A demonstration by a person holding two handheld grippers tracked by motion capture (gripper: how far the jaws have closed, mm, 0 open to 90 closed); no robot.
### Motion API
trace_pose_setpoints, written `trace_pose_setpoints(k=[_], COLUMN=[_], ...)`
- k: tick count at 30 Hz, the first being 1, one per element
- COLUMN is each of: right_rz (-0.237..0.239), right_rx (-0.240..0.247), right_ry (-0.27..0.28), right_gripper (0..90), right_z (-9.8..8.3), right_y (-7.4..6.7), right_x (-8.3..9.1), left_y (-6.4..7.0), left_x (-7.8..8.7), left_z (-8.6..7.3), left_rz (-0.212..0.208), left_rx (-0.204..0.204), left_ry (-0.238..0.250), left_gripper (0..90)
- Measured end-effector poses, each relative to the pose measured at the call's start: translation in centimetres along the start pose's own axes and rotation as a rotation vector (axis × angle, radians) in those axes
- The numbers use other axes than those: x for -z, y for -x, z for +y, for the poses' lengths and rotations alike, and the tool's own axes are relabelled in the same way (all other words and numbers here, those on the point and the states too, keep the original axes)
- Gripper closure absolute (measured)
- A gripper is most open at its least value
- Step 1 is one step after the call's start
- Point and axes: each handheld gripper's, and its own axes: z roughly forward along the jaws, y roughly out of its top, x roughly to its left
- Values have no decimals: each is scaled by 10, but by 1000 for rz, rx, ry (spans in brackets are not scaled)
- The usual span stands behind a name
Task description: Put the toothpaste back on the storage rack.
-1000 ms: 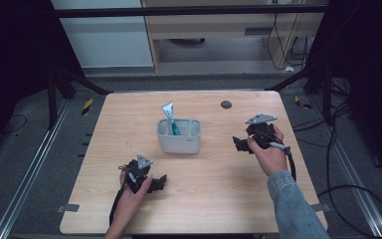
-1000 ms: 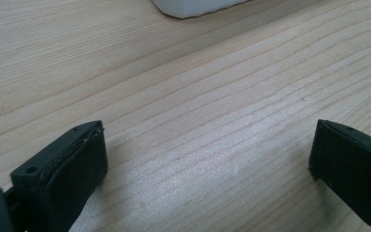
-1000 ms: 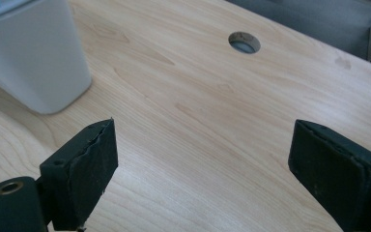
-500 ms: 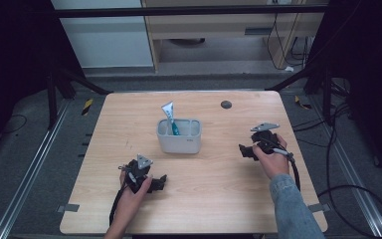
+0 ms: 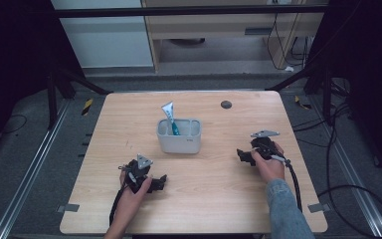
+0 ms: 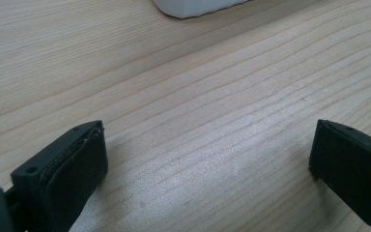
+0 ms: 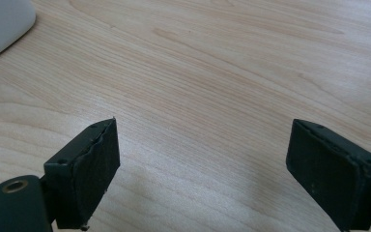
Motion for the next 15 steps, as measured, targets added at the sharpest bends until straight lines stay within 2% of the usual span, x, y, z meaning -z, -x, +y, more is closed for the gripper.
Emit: trace_pose_setpoints(k=[11, 13, 15], right_rz=[-26, -27, -30], right_rx=[-16, -19, -8], right_ry=[-12, 16, 13], right_gripper=[107, 111, 111], right_z=[-6, -9, -9], right_y=[2, 2, 3], right_x=[-15, -17, -18], left_y=[1, 1, 1], left_x=[0, 0, 0], left_z=[0, 0, 0], left_rz=[-3, -3, -3], left_rx=[-1, 0, -1], left_ry=[2, 2, 2], left_gripper=[0, 0, 0])
